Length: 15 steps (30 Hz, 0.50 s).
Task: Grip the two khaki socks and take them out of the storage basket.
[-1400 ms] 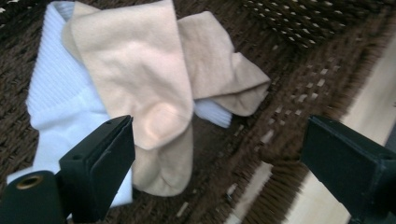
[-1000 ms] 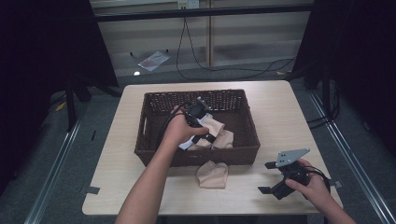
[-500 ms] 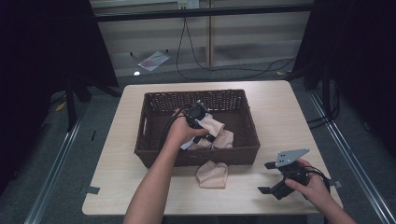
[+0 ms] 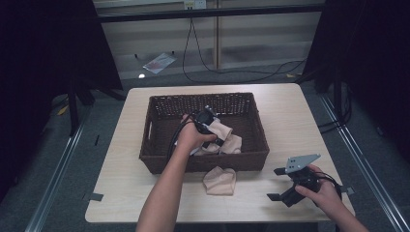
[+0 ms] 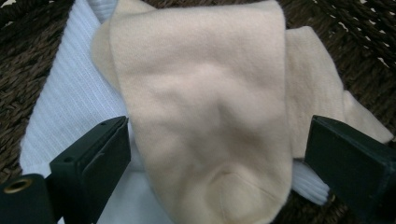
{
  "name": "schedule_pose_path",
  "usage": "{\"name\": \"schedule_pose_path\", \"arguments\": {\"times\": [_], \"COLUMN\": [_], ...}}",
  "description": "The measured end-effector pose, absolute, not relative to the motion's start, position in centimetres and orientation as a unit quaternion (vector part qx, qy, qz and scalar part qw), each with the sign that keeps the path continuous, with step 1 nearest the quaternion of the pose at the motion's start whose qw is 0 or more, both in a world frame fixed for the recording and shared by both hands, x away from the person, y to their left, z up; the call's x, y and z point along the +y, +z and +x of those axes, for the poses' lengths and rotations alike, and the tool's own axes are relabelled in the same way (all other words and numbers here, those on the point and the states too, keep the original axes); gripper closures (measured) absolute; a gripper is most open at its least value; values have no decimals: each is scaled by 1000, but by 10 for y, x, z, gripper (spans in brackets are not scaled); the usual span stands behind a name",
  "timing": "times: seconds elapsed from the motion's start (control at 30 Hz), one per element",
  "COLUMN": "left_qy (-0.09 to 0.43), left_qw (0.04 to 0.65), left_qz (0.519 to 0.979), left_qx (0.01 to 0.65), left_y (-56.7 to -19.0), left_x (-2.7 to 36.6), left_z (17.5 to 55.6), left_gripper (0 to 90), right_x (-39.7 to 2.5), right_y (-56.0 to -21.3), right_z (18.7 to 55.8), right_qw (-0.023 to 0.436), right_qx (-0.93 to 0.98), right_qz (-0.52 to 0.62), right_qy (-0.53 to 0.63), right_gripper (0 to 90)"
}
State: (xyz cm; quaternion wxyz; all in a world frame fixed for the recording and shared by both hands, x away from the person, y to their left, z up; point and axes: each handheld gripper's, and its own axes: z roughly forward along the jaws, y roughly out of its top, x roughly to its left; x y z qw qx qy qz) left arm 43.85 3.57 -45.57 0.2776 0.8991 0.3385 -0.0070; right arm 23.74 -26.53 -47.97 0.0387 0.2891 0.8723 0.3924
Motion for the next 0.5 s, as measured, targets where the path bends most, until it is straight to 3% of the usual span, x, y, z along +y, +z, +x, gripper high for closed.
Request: {"name": "schedule_pose_path", "arguments": {"times": [0.2, 0.37, 0.47, 0.5], "left_qy": [-10, -2, 3, -3], "left_qw": [268, 261, 257, 254], "left_qz": [901, 904, 908, 910], "left_qx": [341, 339, 330, 326], "left_y": [-461, -464, -463, -462], "left_x": [33, 34, 38, 41], "left_z": [440, 441, 442, 442], "left_gripper": [96, 205, 396, 541], "right_x": [-265, -266, -266, -266], "right_y": [-480, -479, -479, -479], "right_z": [237, 237, 237, 237], "right_qw": [37, 35, 36, 36], "right_qx": [873, 872, 872, 872], "right_qz": [287, 287, 287, 288], "right_qy": [392, 394, 395, 395], "right_gripper": [47, 47, 47, 47]}}
